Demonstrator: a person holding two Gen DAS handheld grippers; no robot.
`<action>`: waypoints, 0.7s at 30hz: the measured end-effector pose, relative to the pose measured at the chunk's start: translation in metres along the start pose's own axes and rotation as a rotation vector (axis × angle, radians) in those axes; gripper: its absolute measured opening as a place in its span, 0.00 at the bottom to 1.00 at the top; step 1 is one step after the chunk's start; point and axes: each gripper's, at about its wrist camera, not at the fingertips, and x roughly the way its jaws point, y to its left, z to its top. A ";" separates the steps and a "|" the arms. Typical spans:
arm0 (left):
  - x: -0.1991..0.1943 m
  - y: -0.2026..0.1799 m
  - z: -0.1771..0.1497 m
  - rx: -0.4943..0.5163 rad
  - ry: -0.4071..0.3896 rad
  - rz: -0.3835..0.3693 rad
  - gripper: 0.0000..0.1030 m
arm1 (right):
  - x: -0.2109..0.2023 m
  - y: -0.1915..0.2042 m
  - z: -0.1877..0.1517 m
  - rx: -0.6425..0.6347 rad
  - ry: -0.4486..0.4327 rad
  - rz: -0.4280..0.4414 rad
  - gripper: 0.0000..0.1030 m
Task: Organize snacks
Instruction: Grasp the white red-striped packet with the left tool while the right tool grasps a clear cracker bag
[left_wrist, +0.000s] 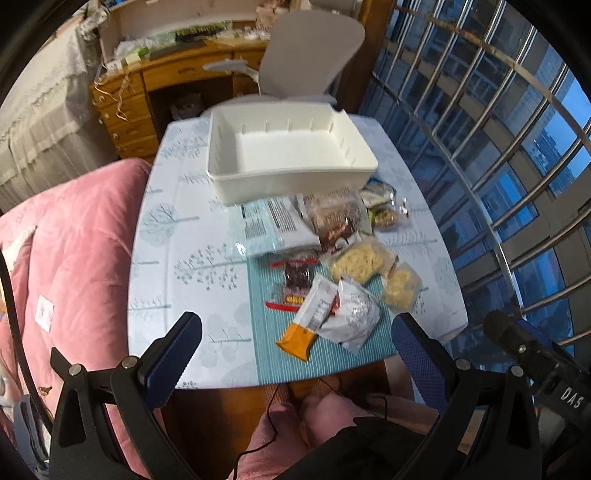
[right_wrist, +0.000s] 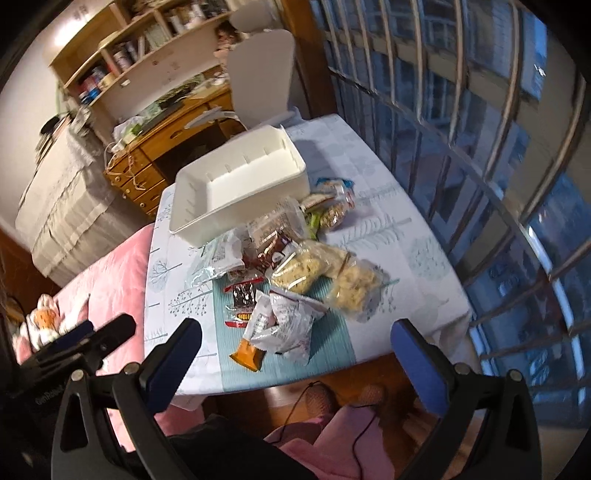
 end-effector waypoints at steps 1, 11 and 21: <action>0.007 -0.001 0.000 0.009 0.017 -0.005 0.99 | 0.003 -0.003 0.000 0.017 0.011 -0.001 1.00; 0.068 -0.026 -0.010 0.107 0.172 -0.004 0.99 | 0.052 -0.039 0.007 0.215 0.147 0.013 1.00; 0.136 -0.069 -0.010 0.210 0.291 0.008 0.99 | 0.136 -0.087 0.022 0.419 0.360 0.056 0.99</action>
